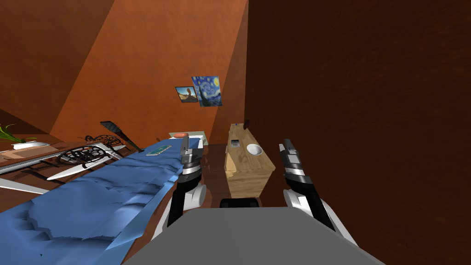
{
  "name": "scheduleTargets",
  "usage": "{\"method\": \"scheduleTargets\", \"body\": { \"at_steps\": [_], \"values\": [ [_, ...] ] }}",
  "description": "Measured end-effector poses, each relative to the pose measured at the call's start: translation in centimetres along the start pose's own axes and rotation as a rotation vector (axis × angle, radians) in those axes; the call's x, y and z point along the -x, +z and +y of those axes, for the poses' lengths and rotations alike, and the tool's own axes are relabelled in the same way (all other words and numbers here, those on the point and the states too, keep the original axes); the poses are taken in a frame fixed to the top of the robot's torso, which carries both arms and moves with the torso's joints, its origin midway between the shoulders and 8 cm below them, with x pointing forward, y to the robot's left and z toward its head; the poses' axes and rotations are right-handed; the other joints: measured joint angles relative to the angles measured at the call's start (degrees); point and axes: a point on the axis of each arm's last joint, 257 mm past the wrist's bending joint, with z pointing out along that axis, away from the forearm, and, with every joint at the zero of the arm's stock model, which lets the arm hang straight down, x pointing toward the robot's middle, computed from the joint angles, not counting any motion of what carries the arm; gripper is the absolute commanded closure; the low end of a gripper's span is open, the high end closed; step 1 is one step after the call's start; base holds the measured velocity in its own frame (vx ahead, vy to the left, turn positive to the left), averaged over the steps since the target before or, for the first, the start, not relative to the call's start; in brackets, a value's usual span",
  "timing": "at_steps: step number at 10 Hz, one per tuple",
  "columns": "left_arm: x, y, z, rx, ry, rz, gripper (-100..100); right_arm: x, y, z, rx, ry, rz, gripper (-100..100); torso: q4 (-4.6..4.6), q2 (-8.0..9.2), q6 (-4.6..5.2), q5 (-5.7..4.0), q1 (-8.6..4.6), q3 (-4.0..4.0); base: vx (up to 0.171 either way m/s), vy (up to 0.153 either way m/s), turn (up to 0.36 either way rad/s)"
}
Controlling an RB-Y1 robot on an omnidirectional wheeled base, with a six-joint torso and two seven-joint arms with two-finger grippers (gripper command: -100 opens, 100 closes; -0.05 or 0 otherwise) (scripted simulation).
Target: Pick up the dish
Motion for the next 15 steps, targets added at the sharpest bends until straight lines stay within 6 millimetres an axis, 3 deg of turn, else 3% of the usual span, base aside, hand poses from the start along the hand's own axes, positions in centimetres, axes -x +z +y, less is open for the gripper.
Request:
{"method": "scheduleTargets", "body": {
  "at_steps": [2,8,13,15],
  "values": [
    [0.0,0.0,0.0,0.0,0.0,0.0,0,-0.3,-0.5,-0.9,-0.018,-0.053,0.044,-100,0.02,0.1,0.0,0.04,0.19,0.06,-0.036,0.073,0.035],
    [0.0,0.0,0.0,0.0,0.0,0.0,0,0.7,-4.0,-6.9,-0.145,-0.334,0.215,-100,0.05,0.23,0.0,0.09,0.39,0.14,-0.068,0.127,0.042],
    [0.0,0.0,0.0,0.0,0.0,0.0,0,3.5,-7.9,-12.4,-0.255,-0.595,0.362,-100,0.07,0.28,0.0,0.14,0.55,0.17,-0.066,0.138,0.037],
    [0.0,0.0,0.0,0.0,0.0,0.0,0,5.7,-9.8,-14.3,-0.309,-0.723,0.437,-100,0.08,0.34,0.0,0.16,0.68,0.2,-0.1,0.22,0.073]
  ]
}}
